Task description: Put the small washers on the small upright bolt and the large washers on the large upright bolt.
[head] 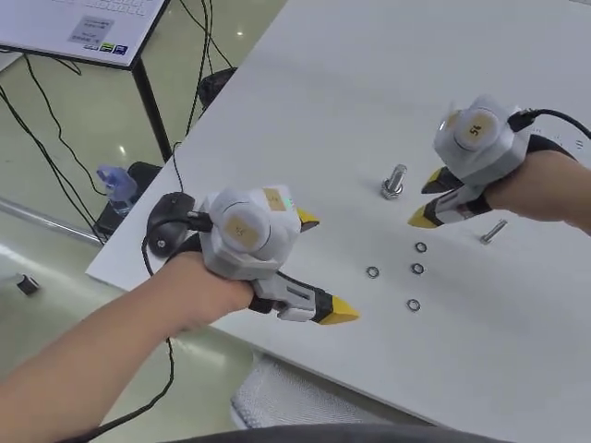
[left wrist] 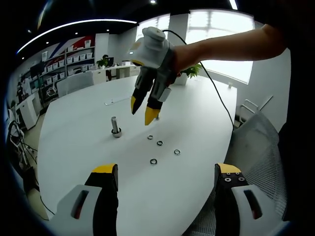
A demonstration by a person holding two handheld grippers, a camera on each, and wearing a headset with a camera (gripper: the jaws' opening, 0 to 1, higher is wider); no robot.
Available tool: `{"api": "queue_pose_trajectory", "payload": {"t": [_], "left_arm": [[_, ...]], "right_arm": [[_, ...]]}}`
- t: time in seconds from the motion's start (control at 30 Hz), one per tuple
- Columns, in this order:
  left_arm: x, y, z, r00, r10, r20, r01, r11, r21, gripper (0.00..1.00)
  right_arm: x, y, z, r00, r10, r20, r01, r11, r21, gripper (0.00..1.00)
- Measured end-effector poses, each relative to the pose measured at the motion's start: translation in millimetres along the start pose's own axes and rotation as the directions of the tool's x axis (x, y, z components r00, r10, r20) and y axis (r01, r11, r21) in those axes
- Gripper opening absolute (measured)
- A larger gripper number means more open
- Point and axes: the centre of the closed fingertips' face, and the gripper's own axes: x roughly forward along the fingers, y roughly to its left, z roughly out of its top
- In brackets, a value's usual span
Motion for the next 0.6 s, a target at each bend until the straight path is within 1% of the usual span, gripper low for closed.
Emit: {"api": "queue_pose_trajectory", "payload": {"t": [0.1,0.2,0.43,0.5,0.6], "left_arm": [[0.5,-0.1,0.5,1.0,-0.001,0.002,0.001,1.0,0.0,0.8],[0.7,0.0,-0.1,1.0,-0.001,-0.001,0.001,1.0,0.004,0.8],[1.9,0.0,-0.8,1.0,-0.003,-0.005,0.003,1.0,0.01,0.8],[2.6,0.3,-1.8,1.0,-0.001,-0.007,0.001,1.0,0.006,0.8],[3.1,0.2,-3.4,1.0,-0.001,-0.01,0.001,1.0,0.004,0.8]], "right_arm": [[1.1,10.5,0.5,0.9999,0.016,0.002,-0.016,1.0,-0.007,0.36],[4.8,22.5,-1.1,0.9996,0.023,-0.014,-0.024,0.999,-0.04,0.34],[18.5,47.3,-1.4,0.9981,0.061,-0.01,-0.062,0.998,-0.033,0.34],[21.3,52.3,-1.0,0.9979,0.064,-0.004,-0.065,0.998,-0.028,0.34],[30.1,59.1,-2.1,0.9979,0.064,0.003,-0.064,0.998,-0.026,0.34]]}}
